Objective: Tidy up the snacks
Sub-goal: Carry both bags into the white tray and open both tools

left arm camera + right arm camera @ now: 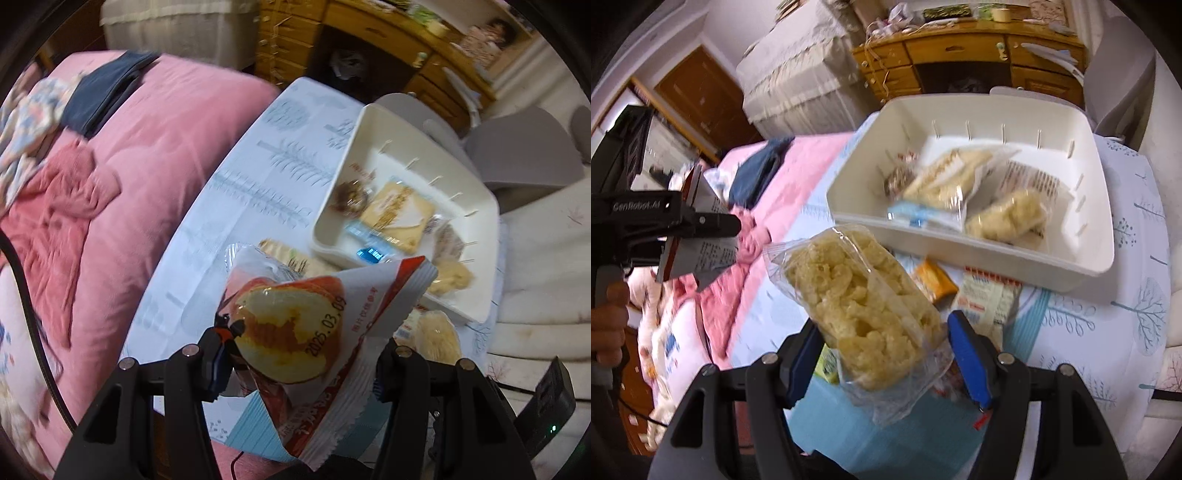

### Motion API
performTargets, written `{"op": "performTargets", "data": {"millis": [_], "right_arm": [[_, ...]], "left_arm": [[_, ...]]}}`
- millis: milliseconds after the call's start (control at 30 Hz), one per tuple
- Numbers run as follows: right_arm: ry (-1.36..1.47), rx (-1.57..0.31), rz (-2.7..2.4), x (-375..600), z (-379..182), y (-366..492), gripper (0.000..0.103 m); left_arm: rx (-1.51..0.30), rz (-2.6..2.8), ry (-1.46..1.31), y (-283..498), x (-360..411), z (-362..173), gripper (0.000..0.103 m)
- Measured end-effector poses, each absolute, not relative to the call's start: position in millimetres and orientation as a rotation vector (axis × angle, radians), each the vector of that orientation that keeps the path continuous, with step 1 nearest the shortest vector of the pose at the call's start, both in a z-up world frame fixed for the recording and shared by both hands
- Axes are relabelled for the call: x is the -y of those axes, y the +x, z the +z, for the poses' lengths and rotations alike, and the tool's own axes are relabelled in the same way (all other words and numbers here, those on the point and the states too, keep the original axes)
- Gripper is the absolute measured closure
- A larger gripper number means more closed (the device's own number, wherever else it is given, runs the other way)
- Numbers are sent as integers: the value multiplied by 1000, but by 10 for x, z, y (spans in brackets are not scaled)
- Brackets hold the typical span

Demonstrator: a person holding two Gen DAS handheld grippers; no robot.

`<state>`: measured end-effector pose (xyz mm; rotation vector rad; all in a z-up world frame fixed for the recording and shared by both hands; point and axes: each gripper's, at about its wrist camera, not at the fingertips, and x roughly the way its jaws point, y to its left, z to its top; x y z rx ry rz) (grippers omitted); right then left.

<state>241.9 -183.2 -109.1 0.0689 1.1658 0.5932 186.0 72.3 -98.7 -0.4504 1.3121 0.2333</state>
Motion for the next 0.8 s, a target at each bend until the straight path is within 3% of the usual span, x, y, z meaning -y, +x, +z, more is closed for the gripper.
{"op": "performTargets", "data": {"millis": [400, 800], "right_arm": [[298, -1089, 453, 1782, -947, 2826, 36], [399, -1029, 336, 2030, -1112, 3118, 35]], "left_arm": [[-1292, 28, -315, 2536, -620, -802, 47], [-1231, -226, -320, 3037, -239, -1115, 47]]}}
